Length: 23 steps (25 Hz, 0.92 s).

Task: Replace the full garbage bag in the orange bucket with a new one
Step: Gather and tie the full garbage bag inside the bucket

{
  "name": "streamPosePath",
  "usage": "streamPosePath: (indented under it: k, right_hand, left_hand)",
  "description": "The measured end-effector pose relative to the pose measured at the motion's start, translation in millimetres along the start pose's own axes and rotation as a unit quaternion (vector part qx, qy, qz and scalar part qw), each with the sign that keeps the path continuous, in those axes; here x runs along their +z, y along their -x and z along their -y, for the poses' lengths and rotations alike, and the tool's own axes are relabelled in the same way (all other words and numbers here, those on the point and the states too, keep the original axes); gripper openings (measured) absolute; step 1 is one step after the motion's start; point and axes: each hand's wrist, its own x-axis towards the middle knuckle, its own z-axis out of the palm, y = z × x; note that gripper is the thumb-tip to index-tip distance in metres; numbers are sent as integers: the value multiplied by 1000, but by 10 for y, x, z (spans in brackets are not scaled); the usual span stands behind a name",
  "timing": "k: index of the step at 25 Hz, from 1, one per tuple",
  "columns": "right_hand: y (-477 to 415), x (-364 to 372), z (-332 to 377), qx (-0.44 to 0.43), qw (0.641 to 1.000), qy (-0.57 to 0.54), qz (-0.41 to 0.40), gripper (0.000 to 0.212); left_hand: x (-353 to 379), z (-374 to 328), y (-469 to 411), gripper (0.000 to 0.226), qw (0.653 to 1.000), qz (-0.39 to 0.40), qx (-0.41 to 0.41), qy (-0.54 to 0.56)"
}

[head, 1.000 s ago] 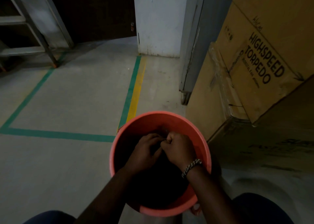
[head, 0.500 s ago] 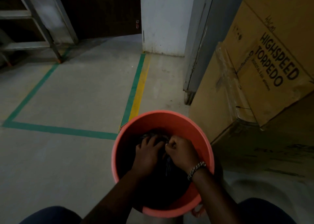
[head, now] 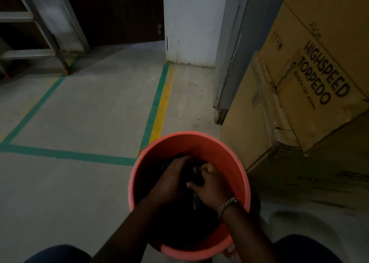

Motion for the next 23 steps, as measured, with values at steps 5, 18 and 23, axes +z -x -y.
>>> streamPosePath:
  k: [5,18,23]
  right_hand:
    - [-31,146,9,14,997,79,14,70]
    - [-91,216,45,-2,993,-97,-71,51]
    - [-89,109,148,-29,989,-107,-97,46]
  left_hand:
    - [-109,91,8,76,999,13,21,-49]
    - [-442,195,76,32,891,-140,-203,-381]
    - [-613,241,38,34,911,-134,-214,-326]
